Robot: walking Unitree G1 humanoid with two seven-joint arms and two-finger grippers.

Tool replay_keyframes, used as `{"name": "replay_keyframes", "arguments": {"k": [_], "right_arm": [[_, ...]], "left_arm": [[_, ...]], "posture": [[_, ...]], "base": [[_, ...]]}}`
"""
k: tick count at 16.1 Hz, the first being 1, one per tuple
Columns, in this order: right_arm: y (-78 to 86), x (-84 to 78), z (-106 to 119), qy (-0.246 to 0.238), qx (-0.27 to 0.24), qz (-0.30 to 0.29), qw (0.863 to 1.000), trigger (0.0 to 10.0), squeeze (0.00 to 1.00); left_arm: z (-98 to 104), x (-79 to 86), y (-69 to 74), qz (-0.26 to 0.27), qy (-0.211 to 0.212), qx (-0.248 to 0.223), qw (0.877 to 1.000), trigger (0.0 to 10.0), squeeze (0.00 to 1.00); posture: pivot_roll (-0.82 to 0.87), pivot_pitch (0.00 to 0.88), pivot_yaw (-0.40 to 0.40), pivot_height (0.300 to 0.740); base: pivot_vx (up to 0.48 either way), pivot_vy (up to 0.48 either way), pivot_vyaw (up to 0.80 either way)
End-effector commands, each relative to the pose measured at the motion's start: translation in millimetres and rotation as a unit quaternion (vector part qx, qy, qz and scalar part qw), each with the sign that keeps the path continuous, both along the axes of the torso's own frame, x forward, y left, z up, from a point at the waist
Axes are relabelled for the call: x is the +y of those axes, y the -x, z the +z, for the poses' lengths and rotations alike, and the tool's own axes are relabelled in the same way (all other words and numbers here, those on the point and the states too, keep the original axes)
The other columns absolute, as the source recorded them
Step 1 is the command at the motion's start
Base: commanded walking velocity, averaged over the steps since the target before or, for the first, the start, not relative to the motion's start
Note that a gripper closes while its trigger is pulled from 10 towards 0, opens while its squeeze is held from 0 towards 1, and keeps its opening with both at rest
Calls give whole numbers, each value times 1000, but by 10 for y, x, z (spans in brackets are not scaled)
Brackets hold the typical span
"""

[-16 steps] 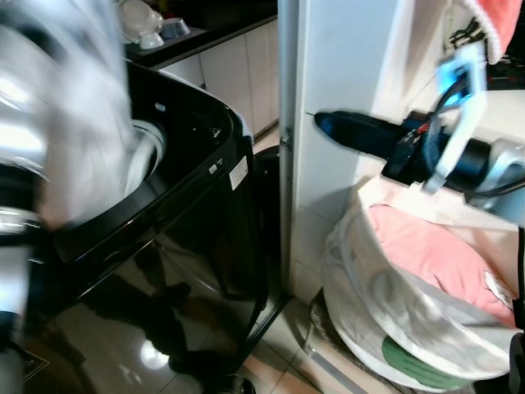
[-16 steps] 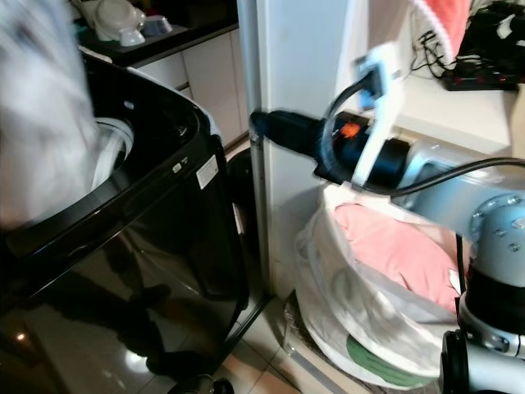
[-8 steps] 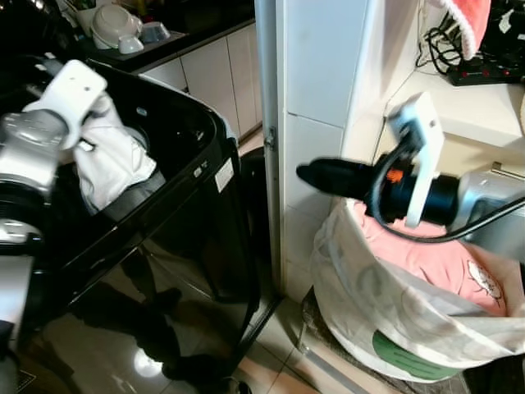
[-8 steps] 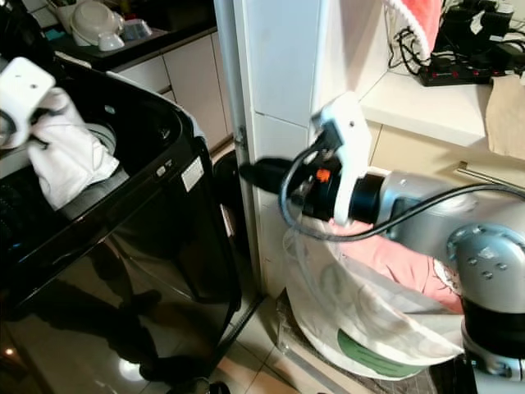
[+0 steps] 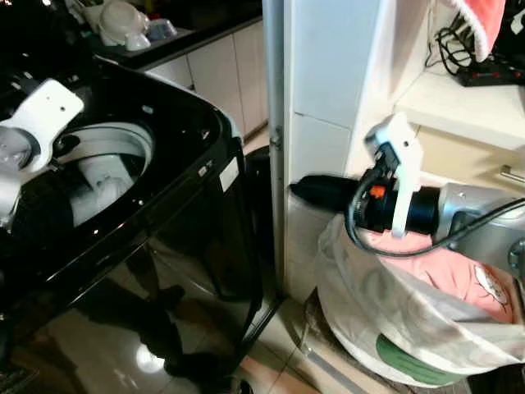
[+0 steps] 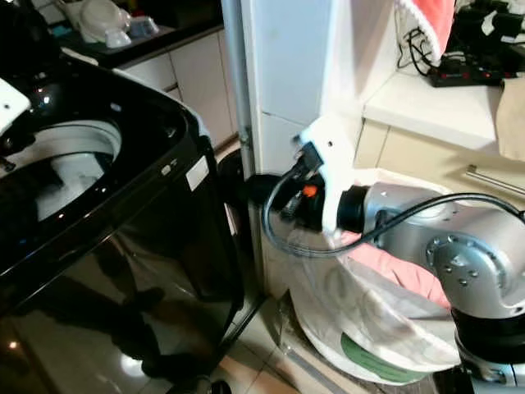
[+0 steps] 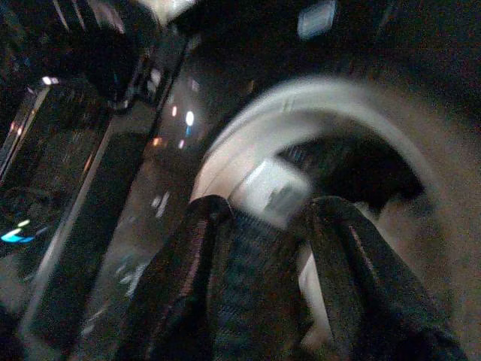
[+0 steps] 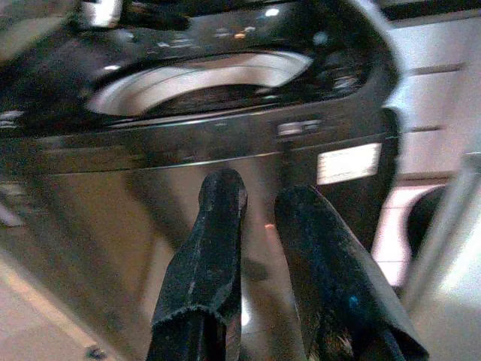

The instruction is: Clothes washing

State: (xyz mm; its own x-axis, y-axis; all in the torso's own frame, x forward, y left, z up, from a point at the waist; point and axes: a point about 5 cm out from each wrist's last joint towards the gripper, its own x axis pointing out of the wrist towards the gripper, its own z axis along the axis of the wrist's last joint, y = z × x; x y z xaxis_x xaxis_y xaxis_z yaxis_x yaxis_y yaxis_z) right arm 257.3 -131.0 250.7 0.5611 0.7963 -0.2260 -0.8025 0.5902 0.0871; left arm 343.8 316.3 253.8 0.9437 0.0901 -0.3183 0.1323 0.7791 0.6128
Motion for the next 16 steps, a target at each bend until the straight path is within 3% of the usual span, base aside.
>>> {"name": "replay_keyframes", "arguments": {"k": [1, 2, 3, 4, 5, 6, 7, 8, 9, 10, 11, 13, 15, 16], "right_arm": [[-60, -2, -6, 3, -22, -34, 999, 10000, 0], [-199, -49, 12, -1, -76, -129, 989, 10000, 0], [-268, -67, 55, -6, -140, -199, 970, 10000, 0], [-270, -62, 58, -17, -152, -219, 964, 10000, 0], [-263, -49, 12, -19, -143, -226, 963, 10000, 0], [-192, -2, -84, -11, -153, -219, 964, 10000, 0], [-169, 13, -103, -13, -153, -215, 965, 10000, 0], [-98, 56, -211, -33, -139, -210, 967, 10000, 0], [-84, 67, -231, -35, -138, -208, 968, 10000, 0], [-76, 94, -270, -40, -141, -208, 967, 10000, 0], [-71, 122, -306, -41, -145, -205, 967, 10000, 0], [-60, 142, -334, -43, -150, -197, 968, 10000, 0], [-49, 142, -309, -62, -155, -195, 966, 10000, 0], [-50, 142, -302, -72, -156, -194, 966, 10000, 0]], "left_arm": [[112, -148, -12, -28, 53, -60, 996, 10000, 0], [102, -552, 2, -94, 155, -137, 974, 10000, 0], [-9, -866, 74, -97, 284, -189, 935, 10000, 0], [-119, -999, 145, -87, 335, -204, 916, 10000, 0], [-268, -1155, 240, -87, 361, -202, 906, 10000, 0], [-445, -1386, 457, -66, 428, -193, 881, 10000, 0], [-465, -1415, 496, -59, 442, -191, 875, 10000, 0], [-579, -1529, 663, -49, 500, -147, 852, 10000, 0], [-593, -1544, 692, -47, 496, -142, 856, 10000, 0], [-571, -1571, 743, -62, 466, -149, 870, 10000, 0], [-572, -1569, 773, -61, 450, -157, 877, 10000, 0], [-509, -1488, 749, -22, 400, -229, 887, 10000, 0], [-364, -1484, 750, 15, 370, -292, 882, 10000, 0], [-361, -1541, 749, 15, 397, -254, 882, 10000, 0]], "posture": [[-60, 0, 101, 740], [-61, 0, 101, 740], [-63, 0, 102, 740], [-65, 0, 103, 740], [-66, 0, 105, 740], [-67, 0, 108, 740], [-67, 0, 108, 740], [-58, 0, 106, 740], [-58, 0, 106, 740], [-50, 0, 103, 740], [-49, 0, 100, 740], [-44, 0, 95, 740], [-40, 0, 88, 740], [-41, 0, 87, 740]], "base": [[0, 0, 0], [0, 0, 0], [0, 0, 0], [0, 0, 0], [0, 0, 0], [0, 0, 0], [0, 0, 0], [0, 0, 800], [0, 0, 800], [0, 0, 800], [0, 0, 800], [0, 0, 800], [0, 0, 800], [0, 0, 800]]}}
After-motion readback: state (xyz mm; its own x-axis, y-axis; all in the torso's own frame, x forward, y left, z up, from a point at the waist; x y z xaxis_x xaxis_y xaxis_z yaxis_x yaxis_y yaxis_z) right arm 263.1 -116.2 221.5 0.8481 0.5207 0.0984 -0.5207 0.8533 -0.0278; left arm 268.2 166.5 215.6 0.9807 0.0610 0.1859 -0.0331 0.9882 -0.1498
